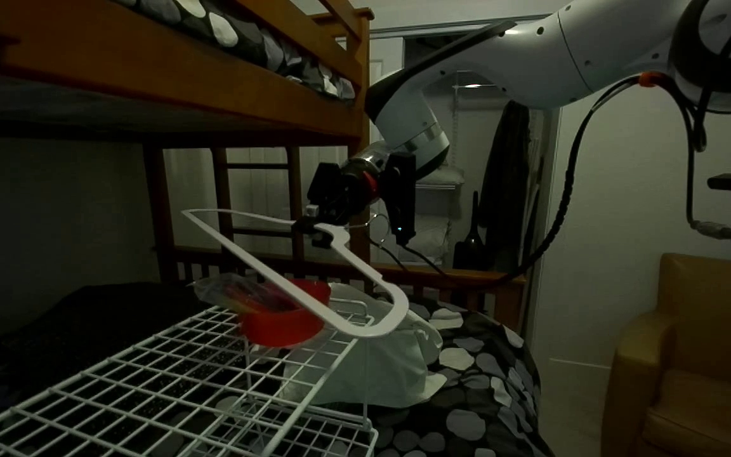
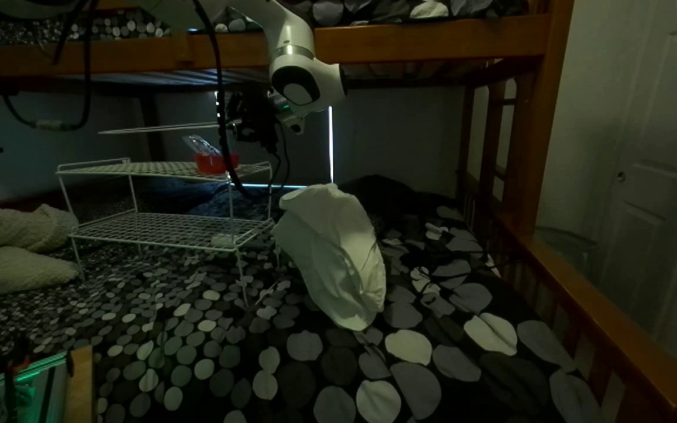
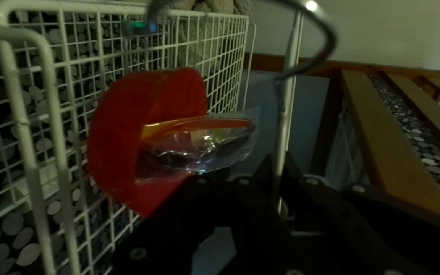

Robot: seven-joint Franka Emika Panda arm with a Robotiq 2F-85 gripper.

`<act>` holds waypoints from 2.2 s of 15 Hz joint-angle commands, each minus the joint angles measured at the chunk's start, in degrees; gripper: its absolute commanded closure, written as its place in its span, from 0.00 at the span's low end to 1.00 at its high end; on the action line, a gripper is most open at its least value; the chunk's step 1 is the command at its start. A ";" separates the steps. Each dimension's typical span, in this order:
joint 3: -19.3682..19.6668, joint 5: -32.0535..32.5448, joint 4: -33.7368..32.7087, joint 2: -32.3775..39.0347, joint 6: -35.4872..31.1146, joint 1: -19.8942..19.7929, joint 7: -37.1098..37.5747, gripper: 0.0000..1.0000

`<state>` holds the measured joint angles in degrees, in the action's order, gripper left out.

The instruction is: Pick up the white coat hanger and put it on the top shelf of the white racks

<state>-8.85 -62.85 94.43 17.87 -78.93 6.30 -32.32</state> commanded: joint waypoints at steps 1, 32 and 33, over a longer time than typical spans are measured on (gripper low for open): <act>-0.58 -0.78 -2.79 0.26 4.37 0.29 -1.19 0.99; -0.78 13.55 -3.76 1.01 -5.96 3.95 16.50 0.99; -0.72 14.42 -3.60 0.59 -5.33 3.92 16.59 0.70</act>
<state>-9.46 -51.09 89.97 20.35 -85.91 10.39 -16.78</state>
